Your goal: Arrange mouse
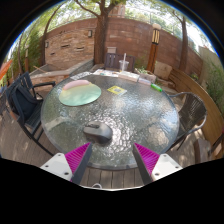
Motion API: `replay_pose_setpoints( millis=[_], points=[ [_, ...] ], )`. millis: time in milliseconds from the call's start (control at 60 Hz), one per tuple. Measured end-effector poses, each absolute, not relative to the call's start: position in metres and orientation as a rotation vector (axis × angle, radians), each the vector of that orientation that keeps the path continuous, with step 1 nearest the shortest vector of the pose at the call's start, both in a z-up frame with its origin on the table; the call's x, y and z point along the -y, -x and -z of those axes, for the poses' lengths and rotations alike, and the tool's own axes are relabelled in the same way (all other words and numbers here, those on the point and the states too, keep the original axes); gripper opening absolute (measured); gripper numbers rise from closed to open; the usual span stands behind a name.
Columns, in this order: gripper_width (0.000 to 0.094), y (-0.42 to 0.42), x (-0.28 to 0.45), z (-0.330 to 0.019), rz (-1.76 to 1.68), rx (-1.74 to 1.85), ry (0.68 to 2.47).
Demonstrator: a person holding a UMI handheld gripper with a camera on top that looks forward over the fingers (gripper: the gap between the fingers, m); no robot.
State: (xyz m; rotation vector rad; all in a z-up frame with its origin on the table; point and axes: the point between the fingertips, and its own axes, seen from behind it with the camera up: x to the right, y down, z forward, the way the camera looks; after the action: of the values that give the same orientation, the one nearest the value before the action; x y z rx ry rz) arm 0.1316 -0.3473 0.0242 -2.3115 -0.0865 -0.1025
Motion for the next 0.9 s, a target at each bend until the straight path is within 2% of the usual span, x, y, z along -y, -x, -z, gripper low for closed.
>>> replay_pose_setpoints(
  millis=[67,433,550,600,650,683,900],
  points=[
    [0.0853,-0.134,0.322,-0.007,0.097,0.121,2.326],
    [0.085,-0.119,0.24,0.006,0.025,0.155,2.313],
    [0.0813,-0.119,0.225,0.013,0.036,0.146,2.323],
    [0.0744,-0.116,0.222,0.019,0.019,0.132,2.337],
    [0.0588,-0.108,0.221,0.019,-0.032,0.114,2.341],
    [0.0536,-0.11,0.22,0.019,-0.006,0.109,2.336],
    [0.039,-0.114,0.218,0.016,0.031,0.101,2.344]
  ],
)
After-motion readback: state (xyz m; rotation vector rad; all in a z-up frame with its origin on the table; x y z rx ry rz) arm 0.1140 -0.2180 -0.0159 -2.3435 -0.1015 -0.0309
